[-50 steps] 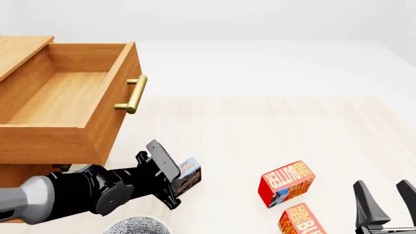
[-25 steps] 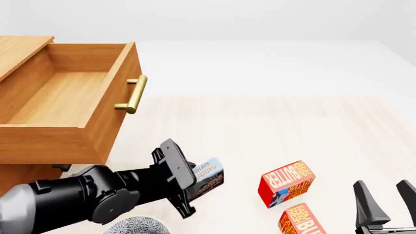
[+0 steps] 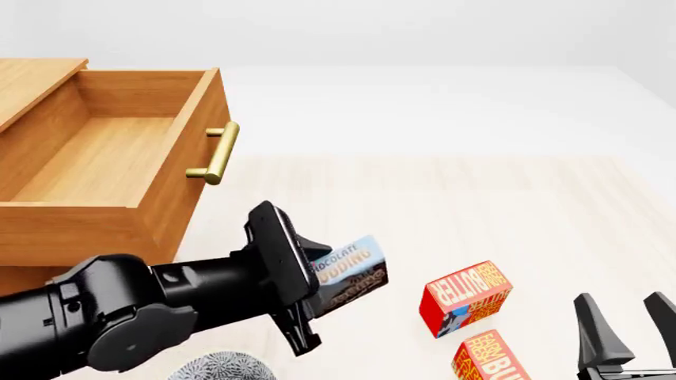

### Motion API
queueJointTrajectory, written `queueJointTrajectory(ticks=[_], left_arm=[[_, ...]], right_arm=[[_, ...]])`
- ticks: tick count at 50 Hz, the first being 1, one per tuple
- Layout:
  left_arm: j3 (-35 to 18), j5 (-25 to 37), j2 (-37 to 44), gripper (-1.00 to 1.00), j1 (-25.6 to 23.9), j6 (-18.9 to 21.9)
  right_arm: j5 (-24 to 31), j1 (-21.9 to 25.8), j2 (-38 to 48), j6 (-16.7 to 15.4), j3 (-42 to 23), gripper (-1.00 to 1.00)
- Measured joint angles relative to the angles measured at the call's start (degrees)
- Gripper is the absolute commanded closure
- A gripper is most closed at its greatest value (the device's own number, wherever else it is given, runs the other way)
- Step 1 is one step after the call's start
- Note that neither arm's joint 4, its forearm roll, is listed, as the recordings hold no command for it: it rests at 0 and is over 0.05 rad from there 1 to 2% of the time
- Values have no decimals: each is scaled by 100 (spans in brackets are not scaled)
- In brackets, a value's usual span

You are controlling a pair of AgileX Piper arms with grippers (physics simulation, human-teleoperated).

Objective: Put the chocolate pudding in the top drawer of the cabinet and close it.

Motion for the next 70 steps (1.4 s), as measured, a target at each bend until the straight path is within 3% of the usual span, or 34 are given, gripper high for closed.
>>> queueJointTrajectory(ticks=[31,52,70], left_arm=[[-340,773,-1405,100,297,449],[-878,1463,-2067,100,512,690],[-1356,2118,-2682,100,985,756]], right_arm=[[0,0,0,0,0,-100],[0,0,0,0,0,-100],[0,0,0,-1,0,-100]])
